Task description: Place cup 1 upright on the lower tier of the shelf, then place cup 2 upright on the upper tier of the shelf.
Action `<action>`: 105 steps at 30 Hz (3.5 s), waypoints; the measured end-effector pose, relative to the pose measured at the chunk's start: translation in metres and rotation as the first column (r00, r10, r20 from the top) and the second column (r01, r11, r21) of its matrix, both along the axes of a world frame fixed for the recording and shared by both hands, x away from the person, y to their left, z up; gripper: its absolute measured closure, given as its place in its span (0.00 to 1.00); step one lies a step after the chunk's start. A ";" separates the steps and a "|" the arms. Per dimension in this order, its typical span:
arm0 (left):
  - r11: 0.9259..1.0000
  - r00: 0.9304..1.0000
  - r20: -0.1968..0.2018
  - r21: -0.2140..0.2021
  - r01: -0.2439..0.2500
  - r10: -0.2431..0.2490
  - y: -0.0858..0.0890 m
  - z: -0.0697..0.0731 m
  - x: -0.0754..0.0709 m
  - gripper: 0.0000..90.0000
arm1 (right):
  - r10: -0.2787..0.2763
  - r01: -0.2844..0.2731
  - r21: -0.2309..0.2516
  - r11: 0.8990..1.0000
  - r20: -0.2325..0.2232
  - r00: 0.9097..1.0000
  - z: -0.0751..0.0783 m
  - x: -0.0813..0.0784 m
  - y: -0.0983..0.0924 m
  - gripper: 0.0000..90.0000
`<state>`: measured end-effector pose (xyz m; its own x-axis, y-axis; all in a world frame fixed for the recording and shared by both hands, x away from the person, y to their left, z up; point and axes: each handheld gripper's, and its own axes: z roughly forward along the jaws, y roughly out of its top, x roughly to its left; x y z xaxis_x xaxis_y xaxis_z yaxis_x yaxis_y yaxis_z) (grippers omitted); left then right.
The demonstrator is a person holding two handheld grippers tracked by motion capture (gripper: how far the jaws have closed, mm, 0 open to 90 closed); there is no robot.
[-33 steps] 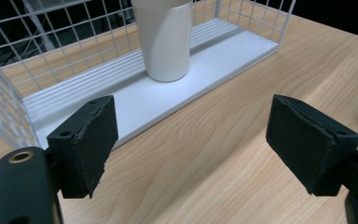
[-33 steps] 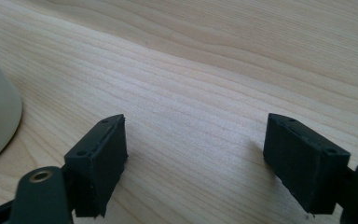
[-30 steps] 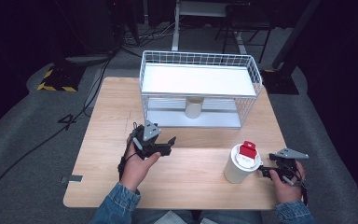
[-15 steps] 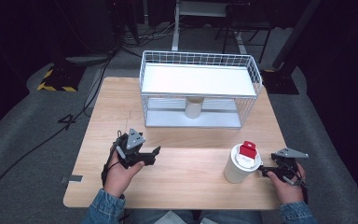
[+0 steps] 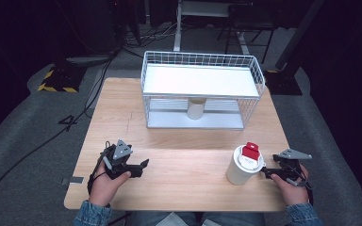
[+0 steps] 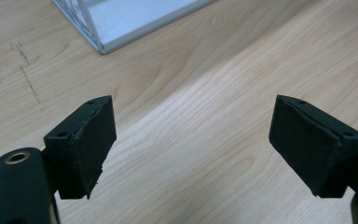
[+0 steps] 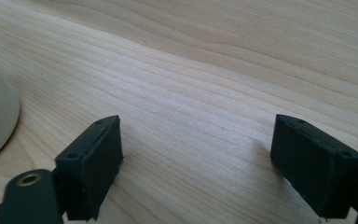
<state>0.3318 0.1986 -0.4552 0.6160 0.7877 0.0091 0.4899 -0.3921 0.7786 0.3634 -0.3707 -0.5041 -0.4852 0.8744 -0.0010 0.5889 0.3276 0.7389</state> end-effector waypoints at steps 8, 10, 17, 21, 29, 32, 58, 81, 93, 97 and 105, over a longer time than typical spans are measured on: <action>1.000 0.999 -0.032 0.016 -0.016 0.017 0.007 -0.014 -0.002 0.17 | 0.004 -0.004 0.000 1.000 0.000 1.000 0.000 0.000 0.000 0.19; 0.999 0.998 -0.052 0.019 -0.027 0.028 0.010 -0.020 -0.003 0.17 | 0.005 -0.005 0.000 1.000 0.000 1.000 0.000 0.000 0.000 0.19; 0.999 0.995 -0.090 0.043 -0.032 0.036 0.016 -0.035 -0.004 0.17 | 0.005 -0.005 -0.001 1.000 -0.001 1.000 0.000 0.000 0.000 0.19; 0.997 0.996 -0.081 0.066 -0.034 0.039 0.017 -0.044 0.000 0.17 | 0.004 -0.004 0.000 1.000 -0.001 1.000 0.000 0.000 0.000 0.19; 0.997 0.992 -0.113 0.062 -0.050 0.056 0.020 -0.049 0.005 0.17 | 0.009 -0.009 0.000 1.000 -0.004 1.000 0.000 0.000 0.000 0.18; 0.997 0.991 -0.120 0.057 -0.049 0.055 0.020 -0.049 0.005 0.17 | 0.014 -0.014 0.002 1.000 -0.005 1.000 0.000 0.000 0.000 0.18; 0.997 0.990 -0.127 0.058 -0.049 0.056 0.019 -0.049 0.006 0.14 | 0.083 -0.085 0.046 0.995 0.043 0.996 0.035 -0.030 -0.003 0.21; 0.996 0.988 -0.137 0.068 -0.063 0.072 0.016 -0.050 0.009 0.07 | 0.301 -0.306 0.068 0.950 0.075 0.951 0.079 -0.075 0.051 0.18; 0.996 0.988 -0.137 0.069 -0.062 0.071 0.016 -0.050 0.009 0.07 | 0.268 -0.278 0.108 0.955 0.095 0.959 0.058 -0.066 0.071 0.17; 0.996 0.988 -0.137 0.069 -0.062 0.071 0.016 -0.050 0.009 0.07 | 0.255 -0.266 0.119 0.957 0.099 0.962 0.052 -0.061 0.071 0.17; 0.996 0.988 -0.137 0.069 -0.062 0.071 0.016 -0.050 0.009 0.07 | 0.248 -0.273 0.149 0.950 0.163 0.955 0.040 -0.054 0.077 0.13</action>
<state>0.3406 0.2146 -0.5049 0.5608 0.8277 -0.0208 0.6186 -0.4022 0.6749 0.3090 -0.2937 -0.4643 -0.7016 0.7108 0.0503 0.3856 0.3194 0.8656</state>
